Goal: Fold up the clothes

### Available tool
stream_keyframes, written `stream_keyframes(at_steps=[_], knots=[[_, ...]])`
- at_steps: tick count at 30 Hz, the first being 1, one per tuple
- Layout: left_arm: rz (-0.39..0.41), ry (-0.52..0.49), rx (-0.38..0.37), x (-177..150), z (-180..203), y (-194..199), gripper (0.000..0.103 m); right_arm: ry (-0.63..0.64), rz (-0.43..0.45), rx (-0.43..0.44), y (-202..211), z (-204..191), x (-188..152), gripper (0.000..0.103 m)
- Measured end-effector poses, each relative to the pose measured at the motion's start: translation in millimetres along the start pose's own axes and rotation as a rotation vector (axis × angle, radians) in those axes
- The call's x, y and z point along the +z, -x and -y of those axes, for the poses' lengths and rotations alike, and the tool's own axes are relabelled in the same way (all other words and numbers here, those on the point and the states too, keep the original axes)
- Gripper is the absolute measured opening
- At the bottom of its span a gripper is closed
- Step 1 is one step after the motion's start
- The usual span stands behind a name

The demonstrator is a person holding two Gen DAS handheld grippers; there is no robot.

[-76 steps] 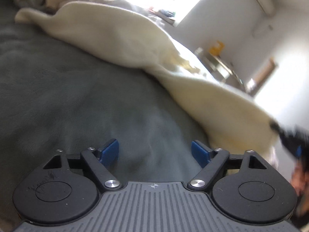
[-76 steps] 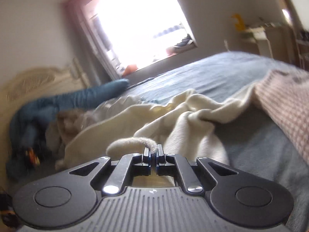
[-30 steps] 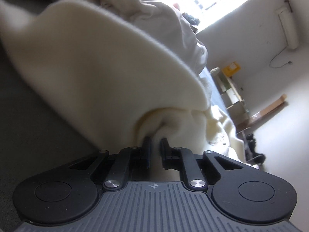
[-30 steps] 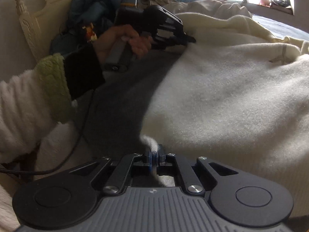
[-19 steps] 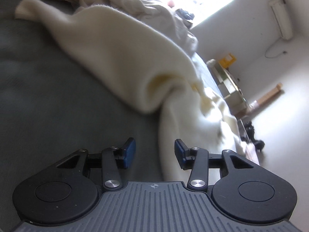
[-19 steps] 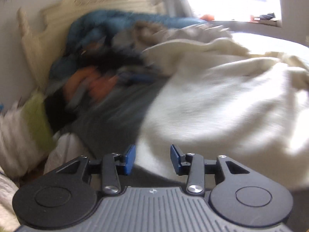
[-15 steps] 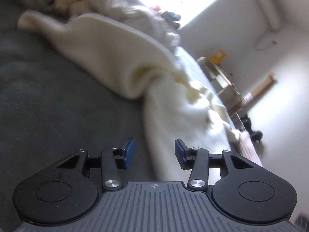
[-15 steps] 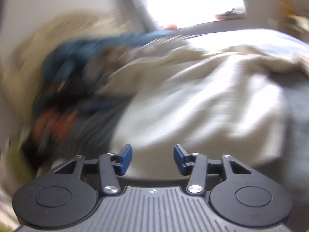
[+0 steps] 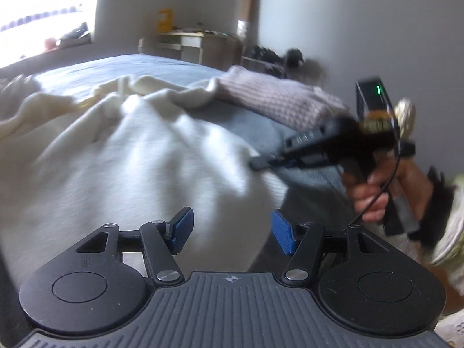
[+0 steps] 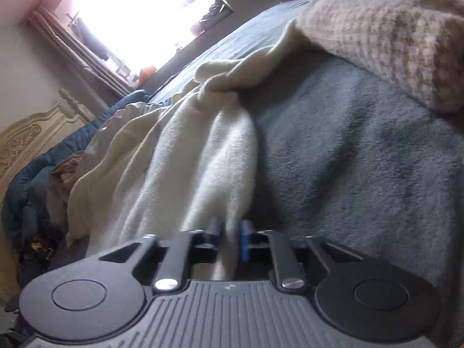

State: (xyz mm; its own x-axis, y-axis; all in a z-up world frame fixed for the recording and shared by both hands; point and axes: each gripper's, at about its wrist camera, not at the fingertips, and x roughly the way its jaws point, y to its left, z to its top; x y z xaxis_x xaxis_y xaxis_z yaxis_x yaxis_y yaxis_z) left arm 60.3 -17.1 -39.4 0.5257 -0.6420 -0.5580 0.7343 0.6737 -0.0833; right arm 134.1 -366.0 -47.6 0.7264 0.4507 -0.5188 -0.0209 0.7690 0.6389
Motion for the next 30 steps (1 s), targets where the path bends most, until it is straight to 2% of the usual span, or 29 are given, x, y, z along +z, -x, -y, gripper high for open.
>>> stream_keyframes(at_steps=[3,6,8,10,11,13,15,17,20,21,22,25,28,30], knots=[[-0.003,-0.05,0.006,5.6,12.1,-19.7,0.06,0.024,-0.016,0.11,-0.4,-20.4,17.8,0.006],[0.028,-0.036,0.036,18.5,7.8,-25.6,0.06,0.058,-0.037,0.219,-5.8,-45.7,39.4,0.006],[0.073,0.015,0.069,23.0,-2.1,-16.8,0.059,0.093,-0.072,0.268,-26.3,-69.9,54.8,0.006],[0.101,0.101,0.106,24.9,-22.2,-9.4,0.053,0.129,-0.107,0.316,-46.8,-94.1,70.1,0.006],[0.103,0.146,0.122,24.1,-33.4,-6.9,0.046,0.146,-0.125,0.34,-57.0,-106.2,77.8,0.006],[0.081,0.239,0.164,22.5,-56.6,-8.7,0.04,0.17,-0.175,0.367,-83.6,-122.4,85.4,0.006],[0.043,0.307,0.214,15.7,-77.1,-12.9,0.033,0.173,-0.234,0.355,-113.2,-128.4,84.5,0.008],[0.009,0.374,0.232,6.7,-95.2,-17.0,0.032,0.151,-0.297,0.329,-132.8,-120.7,83.5,0.013],[0.003,0.438,0.213,-4.2,-109.4,-13.8,0.032,0.06,-0.285,0.334,-114.4,-89.3,83.4,0.015],[0.007,0.448,0.207,-7.2,-112.2,-11.8,0.032,0.041,-0.263,0.334,-103.5,-79.4,83.8,0.021],[0.009,0.457,0.202,-9.8,-114.9,-10.1,0.032,0.05,-0.207,0.327,-82.7,-71.2,83.8,0.028],[0.013,0.482,0.172,-15.0,-122.2,-8.7,0.032,0.19,-0.066,0.251,-22.4,-64.6,59.7,0.037],[0.023,0.522,0.149,-20.6,-123.5,2.9,0.032,0.431,-0.027,0.107,5.8,-83.5,4.0,0.037],[0.035,0.547,0.138,-25.0,-122.3,14.4,0.037,0.562,-0.002,0.042,11.6,-98.8,-32.8,0.036]])
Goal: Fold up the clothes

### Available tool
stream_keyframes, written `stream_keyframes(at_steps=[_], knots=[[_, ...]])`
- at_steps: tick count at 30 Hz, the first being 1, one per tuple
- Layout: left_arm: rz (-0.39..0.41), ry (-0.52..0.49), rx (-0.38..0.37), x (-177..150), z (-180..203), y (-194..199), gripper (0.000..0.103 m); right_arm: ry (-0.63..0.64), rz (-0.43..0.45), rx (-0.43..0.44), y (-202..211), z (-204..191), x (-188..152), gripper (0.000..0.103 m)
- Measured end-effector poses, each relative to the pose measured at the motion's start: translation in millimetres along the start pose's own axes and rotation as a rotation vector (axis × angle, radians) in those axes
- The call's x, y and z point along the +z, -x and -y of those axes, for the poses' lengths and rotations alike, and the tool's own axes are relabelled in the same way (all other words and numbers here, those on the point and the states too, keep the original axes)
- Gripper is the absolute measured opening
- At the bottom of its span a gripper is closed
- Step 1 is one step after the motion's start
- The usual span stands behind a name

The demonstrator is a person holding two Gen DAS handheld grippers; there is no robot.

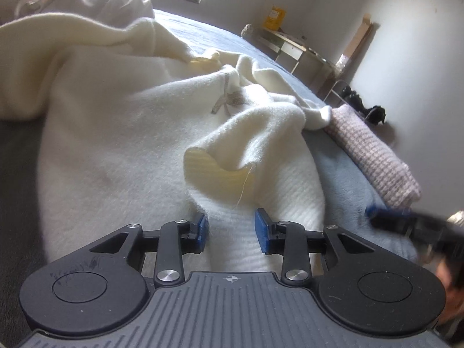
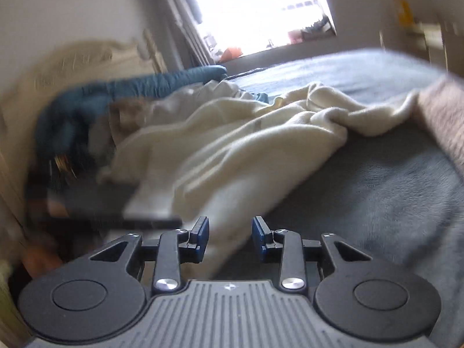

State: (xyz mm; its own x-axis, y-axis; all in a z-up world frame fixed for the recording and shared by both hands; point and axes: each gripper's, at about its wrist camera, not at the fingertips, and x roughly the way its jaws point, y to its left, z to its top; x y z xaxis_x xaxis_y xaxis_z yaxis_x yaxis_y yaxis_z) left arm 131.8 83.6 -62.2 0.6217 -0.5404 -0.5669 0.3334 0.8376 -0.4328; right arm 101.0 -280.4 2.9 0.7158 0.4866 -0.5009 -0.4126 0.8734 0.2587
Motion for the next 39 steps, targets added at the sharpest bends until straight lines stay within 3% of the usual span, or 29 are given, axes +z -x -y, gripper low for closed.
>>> stream_keyframes(at_steps=[4,9,11,14,16,19,24,28,31,33,36,38,39], knots=[[0.021,0.017,-0.022,-10.1,-0.3,28.0,0.043,0.148,0.007,-0.091,-19.2,-41.6,-25.5,0.035],[0.062,-0.038,-0.027,-35.8,9.6,61.7,0.055,0.128,0.01,-0.179,-46.8,-51.1,-31.3,0.032],[0.063,-0.066,0.003,-48.4,13.6,65.8,0.055,0.058,0.039,-0.196,-46.8,-40.9,-29.6,0.022],[0.049,-0.084,0.038,-63.2,16.2,62.2,0.055,-0.073,0.08,-0.15,-41.3,-23.8,-23.8,0.01],[0.041,-0.101,0.074,-69.5,16.3,55.0,0.055,-0.061,0.102,-0.178,-38.2,-22.2,-23.0,0.002],[0.046,-0.108,0.085,-70.1,12.9,50.0,0.054,-0.026,0.172,-0.318,-16.2,-17.9,-18.1,0.002],[0.033,-0.11,0.062,-60.0,8.1,49.0,0.054,-0.054,0.255,-0.343,55.7,-0.1,-2.8,0.001],[0.01,-0.119,0.111,-59.4,1.6,45.8,0.055,-0.245,0.134,-0.343,59.7,35.0,-32.6,0.001],[0.011,-0.07,0.091,-58.9,-8.0,48.8,0.055,-0.402,0.042,-0.332,60.4,62.8,-57.6,0.001],[0.006,-0.04,0.075,-56.0,-11.7,50.6,0.055,-0.413,0.065,-0.347,70.2,65.9,-68.2,0.0],[-0.005,0.008,0.046,-52.2,-16.2,52.2,0.055,-0.405,0.104,-0.368,85.2,67.3,-81.0,0.009],[-0.019,0.052,0.011,-53.0,-17.8,50.3,0.055,-0.272,0.15,-0.373,95.3,52.2,-73.5,0.009],[-0.024,0.075,-0.005,-54.8,-16.7,48.0,0.055,-0.199,0.159,-0.365,96.1,43.2,-67.9,0.014]])
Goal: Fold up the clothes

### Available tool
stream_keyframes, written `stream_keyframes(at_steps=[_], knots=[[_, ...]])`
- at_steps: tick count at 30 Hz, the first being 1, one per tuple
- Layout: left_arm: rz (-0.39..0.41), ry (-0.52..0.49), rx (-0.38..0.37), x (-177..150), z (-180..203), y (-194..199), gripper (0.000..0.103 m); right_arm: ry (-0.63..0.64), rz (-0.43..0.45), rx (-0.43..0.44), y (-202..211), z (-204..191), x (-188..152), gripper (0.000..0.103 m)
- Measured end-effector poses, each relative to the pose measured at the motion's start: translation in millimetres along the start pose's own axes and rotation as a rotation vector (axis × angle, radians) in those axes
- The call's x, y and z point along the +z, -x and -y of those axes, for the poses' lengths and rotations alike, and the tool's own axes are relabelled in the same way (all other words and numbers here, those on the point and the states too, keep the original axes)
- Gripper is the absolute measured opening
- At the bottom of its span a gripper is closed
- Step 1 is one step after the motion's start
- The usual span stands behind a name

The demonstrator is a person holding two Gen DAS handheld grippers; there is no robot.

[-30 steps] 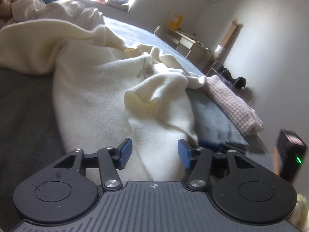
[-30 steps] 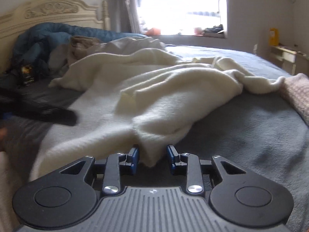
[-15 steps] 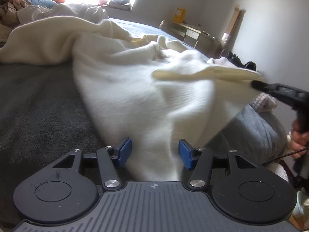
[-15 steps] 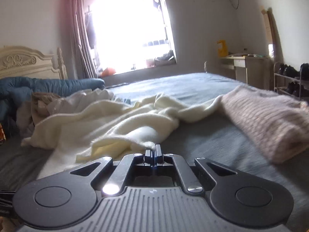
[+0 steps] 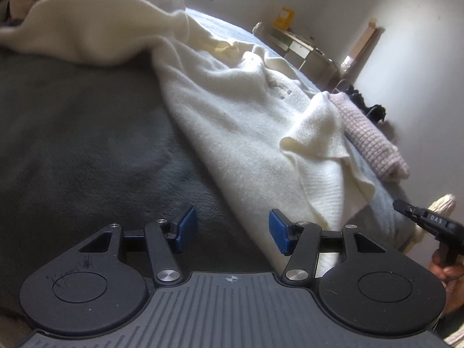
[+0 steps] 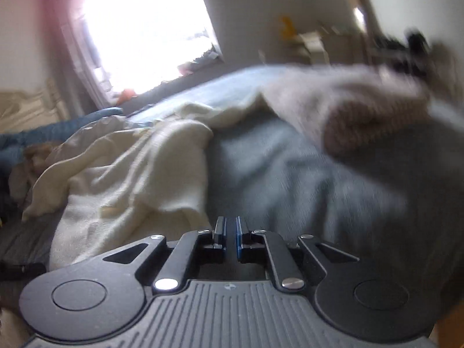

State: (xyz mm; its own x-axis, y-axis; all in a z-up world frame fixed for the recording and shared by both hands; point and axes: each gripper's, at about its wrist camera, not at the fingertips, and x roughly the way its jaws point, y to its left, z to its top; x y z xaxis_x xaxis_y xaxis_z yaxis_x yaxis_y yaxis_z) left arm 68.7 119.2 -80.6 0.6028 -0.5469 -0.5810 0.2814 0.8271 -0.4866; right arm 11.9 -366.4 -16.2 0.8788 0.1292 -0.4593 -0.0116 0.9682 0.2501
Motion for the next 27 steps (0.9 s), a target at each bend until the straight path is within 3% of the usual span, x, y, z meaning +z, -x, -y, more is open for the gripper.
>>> stream_keyframes(at_steps=[4,6,9,12,13,14,16,18,21,23,27], knots=[[-0.014,0.076,-0.032,-2.9,6.0,-12.6,0.055,0.36,0.089,0.035,-12.7,-56.4,9.9,0.034],[-0.019,0.108,-0.041,-3.9,8.5,-18.0,0.055,0.521,0.103,0.046,-30.7,-84.2,10.5,0.038],[-0.013,0.125,-0.026,-2.2,9.6,-21.1,0.053,0.712,0.043,0.049,-71.1,-112.1,-1.2,0.038],[-0.018,0.138,-0.023,-0.7,8.2,-21.6,0.05,0.902,0.022,-0.029,-100.9,-126.5,-21.8,0.038],[-0.019,0.14,-0.022,-0.8,7.8,-21.5,0.05,0.905,0.034,-0.041,-102.3,-126.8,-21.2,0.023],[-0.019,0.141,-0.021,-0.9,7.1,-21.1,0.049,0.872,0.052,-0.042,-98.4,-125.6,-15.0,0.01],[-0.02,0.141,-0.021,-1.3,5.8,-20.3,0.047,0.78,0.1,-0.037,-86.5,-120.6,0.3,0.006],[-0.02,0.143,-0.022,-1.5,5.1,-20.3,0.047,0.546,0.182,-0.02,-56.8,-97.4,27.9,0.006],[-0.023,0.134,-0.026,-1.8,4.4,-19.4,0.047,0.052,0.249,0.049,-21.1,-19.2,49.2,0.006],[-0.025,0.128,-0.032,-2.2,3.8,-18.7,0.047,-0.257,0.225,0.09,-14.4,43.3,35.4,0.006],[-0.029,0.128,-0.042,-2.7,2.7,-17.7,0.047,-0.645,0.065,0.083,-27.5,126.3,-22.0,0.005]])
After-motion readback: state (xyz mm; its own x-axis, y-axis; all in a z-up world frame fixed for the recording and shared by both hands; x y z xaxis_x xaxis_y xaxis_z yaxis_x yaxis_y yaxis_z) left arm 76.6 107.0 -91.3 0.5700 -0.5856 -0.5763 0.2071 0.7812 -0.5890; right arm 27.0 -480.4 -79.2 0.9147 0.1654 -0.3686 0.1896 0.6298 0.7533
